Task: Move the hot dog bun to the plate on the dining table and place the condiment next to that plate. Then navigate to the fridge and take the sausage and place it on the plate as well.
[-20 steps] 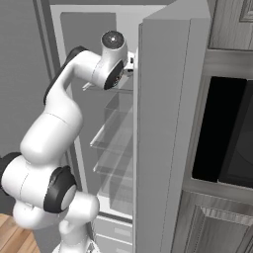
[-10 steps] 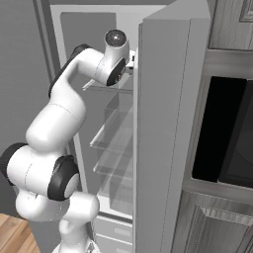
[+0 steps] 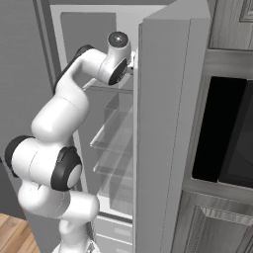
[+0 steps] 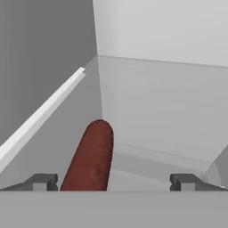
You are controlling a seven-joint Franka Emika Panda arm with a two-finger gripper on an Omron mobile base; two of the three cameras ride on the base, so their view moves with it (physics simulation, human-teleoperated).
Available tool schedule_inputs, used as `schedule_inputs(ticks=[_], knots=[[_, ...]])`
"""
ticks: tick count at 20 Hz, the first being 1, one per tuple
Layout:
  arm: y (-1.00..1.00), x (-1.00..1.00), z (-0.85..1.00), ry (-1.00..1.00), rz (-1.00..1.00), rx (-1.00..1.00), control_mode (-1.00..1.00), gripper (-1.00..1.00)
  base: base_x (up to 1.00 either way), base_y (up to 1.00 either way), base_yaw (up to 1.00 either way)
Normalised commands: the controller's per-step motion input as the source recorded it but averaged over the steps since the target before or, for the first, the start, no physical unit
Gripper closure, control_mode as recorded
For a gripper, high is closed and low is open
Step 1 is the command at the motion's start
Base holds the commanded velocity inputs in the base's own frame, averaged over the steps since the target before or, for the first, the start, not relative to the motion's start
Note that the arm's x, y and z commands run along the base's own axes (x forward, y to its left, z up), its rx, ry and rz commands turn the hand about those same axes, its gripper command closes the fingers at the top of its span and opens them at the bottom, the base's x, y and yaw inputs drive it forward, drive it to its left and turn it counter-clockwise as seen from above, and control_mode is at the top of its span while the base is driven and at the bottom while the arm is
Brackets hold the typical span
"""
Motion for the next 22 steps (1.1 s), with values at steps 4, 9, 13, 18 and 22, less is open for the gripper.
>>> schedule_inputs(ticks=[4,9,13,18,22], knots=[[0.0,0.19,-0.26,0.0,0.02,-0.05,-1.0,-1.0,0.0,0.0,0.0],[0.0,0.16,-0.3,0.0,0.01,-0.06,-1.0,-1.0,0.0,0.0,0.0],[0.01,0.04,-0.4,0.0,0.0,-0.07,-1.0,-1.0,0.0,0.0,0.0],[-0.01,-0.04,-0.41,0.0,0.01,-0.06,-1.0,-1.0,0.0,0.0,0.0],[-0.08,-0.31,-0.46,0.0,0.03,-0.04,-1.0,-1.0,0.0,0.0,0.0]])
